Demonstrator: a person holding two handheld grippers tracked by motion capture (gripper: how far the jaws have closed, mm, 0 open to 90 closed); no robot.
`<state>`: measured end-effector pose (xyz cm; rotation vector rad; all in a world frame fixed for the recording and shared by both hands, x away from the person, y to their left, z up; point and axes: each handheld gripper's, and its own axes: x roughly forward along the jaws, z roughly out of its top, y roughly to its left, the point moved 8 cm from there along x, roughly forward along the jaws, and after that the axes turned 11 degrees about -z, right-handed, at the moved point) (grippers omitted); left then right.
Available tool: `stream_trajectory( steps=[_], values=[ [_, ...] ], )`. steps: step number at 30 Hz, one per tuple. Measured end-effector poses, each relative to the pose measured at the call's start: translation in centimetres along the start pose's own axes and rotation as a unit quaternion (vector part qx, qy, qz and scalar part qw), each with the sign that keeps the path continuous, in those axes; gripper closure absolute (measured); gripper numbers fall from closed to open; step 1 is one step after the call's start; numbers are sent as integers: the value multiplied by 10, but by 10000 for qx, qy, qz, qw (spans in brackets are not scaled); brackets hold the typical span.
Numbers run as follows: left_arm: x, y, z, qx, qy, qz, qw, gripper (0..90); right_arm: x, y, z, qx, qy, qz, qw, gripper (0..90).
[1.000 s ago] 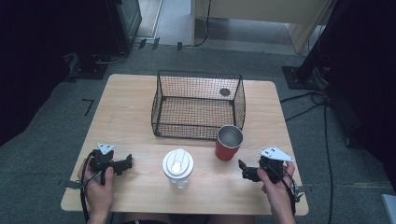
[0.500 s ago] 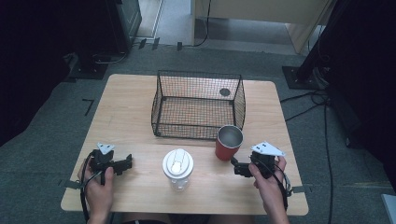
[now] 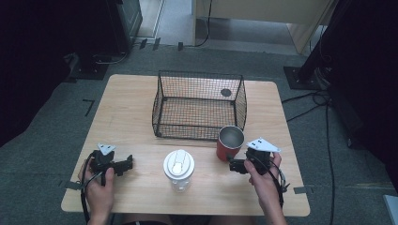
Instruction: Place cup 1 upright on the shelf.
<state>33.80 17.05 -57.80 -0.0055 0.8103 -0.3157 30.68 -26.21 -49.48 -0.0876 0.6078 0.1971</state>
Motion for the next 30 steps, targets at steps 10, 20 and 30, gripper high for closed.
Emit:
stream_trajectory(
  steps=[10,20,30],
  values=[
    [0,0,0,0,0,1,10000,0,8,9,10,232,-84,114,9996,0],
    [0,0,0,0,-1,1,10000,0,22,15,15,279,-69,-65,9996,0],
    [0,0,0,0,0,1,10000,0,31,19,16,156,-60,-186,9997,62]
  ],
)
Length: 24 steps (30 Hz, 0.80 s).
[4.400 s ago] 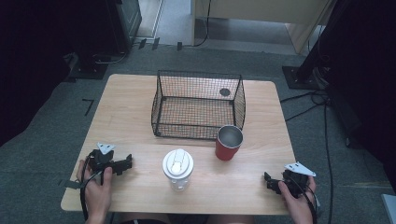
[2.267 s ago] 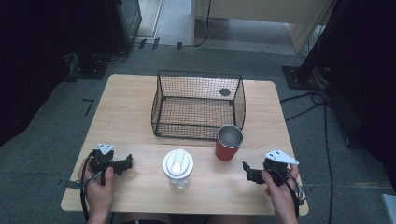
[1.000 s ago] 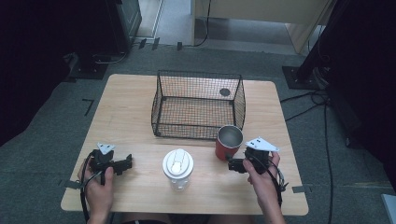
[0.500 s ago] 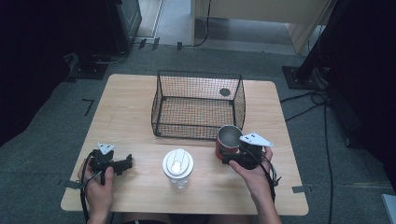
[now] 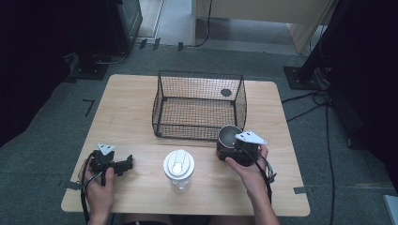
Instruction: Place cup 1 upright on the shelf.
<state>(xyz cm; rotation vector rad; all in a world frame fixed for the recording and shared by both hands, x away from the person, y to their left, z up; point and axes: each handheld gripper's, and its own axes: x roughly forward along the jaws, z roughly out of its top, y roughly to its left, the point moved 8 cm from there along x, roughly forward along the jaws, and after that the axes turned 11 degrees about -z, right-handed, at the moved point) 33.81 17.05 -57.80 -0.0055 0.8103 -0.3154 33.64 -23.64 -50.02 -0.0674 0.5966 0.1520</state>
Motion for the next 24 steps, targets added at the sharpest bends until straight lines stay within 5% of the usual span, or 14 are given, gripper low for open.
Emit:
stream_trajectory(
  steps=[14,24],
  values=[
    [0,0,0,1,1,0,10000,0,-5,0,0,-171,-66,-248,9995,72],
    [0,0,0,-3,-3,-1,10000,0,-24,2,10,-110,-204,-121,9997,72]
  ],
)
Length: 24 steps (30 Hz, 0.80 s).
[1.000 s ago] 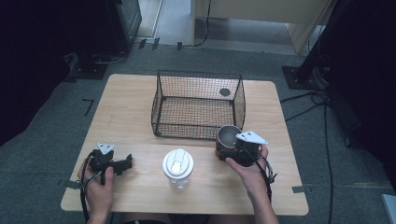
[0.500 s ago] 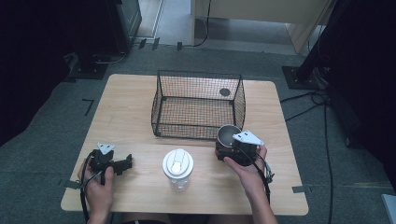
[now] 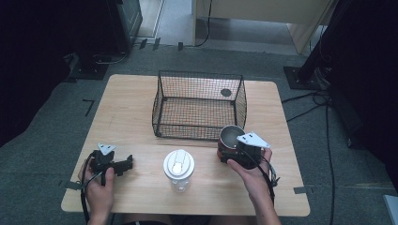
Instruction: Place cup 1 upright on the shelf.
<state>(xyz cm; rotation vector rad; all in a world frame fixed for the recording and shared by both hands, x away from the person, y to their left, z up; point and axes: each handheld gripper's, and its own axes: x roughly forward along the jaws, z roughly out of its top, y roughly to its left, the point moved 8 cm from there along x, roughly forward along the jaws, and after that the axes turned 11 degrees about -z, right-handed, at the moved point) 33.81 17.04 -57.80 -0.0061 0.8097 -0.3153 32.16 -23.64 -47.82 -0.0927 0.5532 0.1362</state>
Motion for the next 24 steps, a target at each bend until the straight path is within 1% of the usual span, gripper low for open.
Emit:
stream_trajectory(
  steps=[4,5,6,12,17,18,22,24],
  values=[
    [0,0,0,-3,-5,0,10000,0,-11,7,11,-72,-106,60,9999,72],
    [0,0,0,-3,-5,0,10000,0,-11,7,11,-72,-106,60,9999,72],
    [0,0,0,-2,-3,1,10000,0,-16,10,15,-121,-163,82,9998,72],
    [0,0,0,-3,-4,1,10000,0,-26,18,26,-177,-256,199,9993,72],
    [0,0,0,-2,-3,2,10000,0,-30,23,36,-226,-333,245,9989,72],
    [0,0,0,-2,-2,2,10000,0,-32,26,40,-236,-356,281,9987,72],
    [0,0,0,0,1,1,10000,0,-34,29,47,-199,-414,353,9983,72],
    [0,0,0,-2,3,-1,10000,0,-34,29,51,-207,-452,346,9982,73]
  ],
)
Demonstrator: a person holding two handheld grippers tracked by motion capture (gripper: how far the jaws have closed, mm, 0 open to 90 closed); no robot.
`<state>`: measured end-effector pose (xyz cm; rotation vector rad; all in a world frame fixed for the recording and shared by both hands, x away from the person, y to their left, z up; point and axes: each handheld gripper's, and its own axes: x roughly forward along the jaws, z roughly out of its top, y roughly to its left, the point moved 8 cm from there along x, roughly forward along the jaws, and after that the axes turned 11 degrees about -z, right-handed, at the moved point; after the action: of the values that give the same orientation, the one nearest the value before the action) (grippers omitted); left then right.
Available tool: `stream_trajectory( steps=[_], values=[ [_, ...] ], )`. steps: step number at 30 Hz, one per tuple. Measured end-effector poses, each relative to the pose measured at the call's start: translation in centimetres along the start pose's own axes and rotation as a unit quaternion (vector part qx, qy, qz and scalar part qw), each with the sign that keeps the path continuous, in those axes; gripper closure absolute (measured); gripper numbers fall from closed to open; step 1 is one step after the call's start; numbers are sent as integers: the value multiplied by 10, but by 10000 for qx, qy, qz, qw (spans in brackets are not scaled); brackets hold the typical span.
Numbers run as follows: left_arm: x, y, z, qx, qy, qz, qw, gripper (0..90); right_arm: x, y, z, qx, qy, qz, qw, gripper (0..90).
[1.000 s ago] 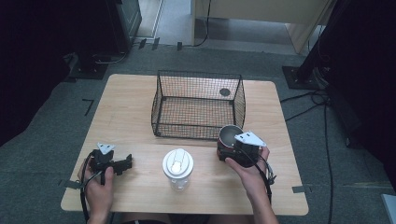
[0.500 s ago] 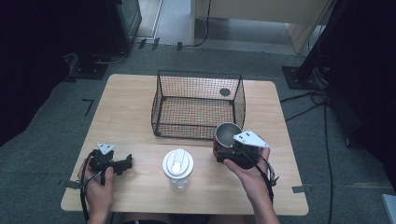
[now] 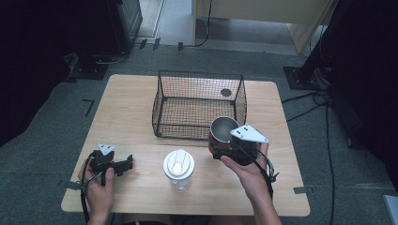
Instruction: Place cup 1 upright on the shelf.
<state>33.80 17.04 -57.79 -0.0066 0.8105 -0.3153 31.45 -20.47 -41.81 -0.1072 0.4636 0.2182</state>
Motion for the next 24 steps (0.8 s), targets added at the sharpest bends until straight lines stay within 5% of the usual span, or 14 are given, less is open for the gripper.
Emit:
stream_trajectory(
  steps=[24],
  values=[
    [0,0,0,2,0,4,10000,0,8,10,39,-63,-364,-2,9993,73]
  ],
)
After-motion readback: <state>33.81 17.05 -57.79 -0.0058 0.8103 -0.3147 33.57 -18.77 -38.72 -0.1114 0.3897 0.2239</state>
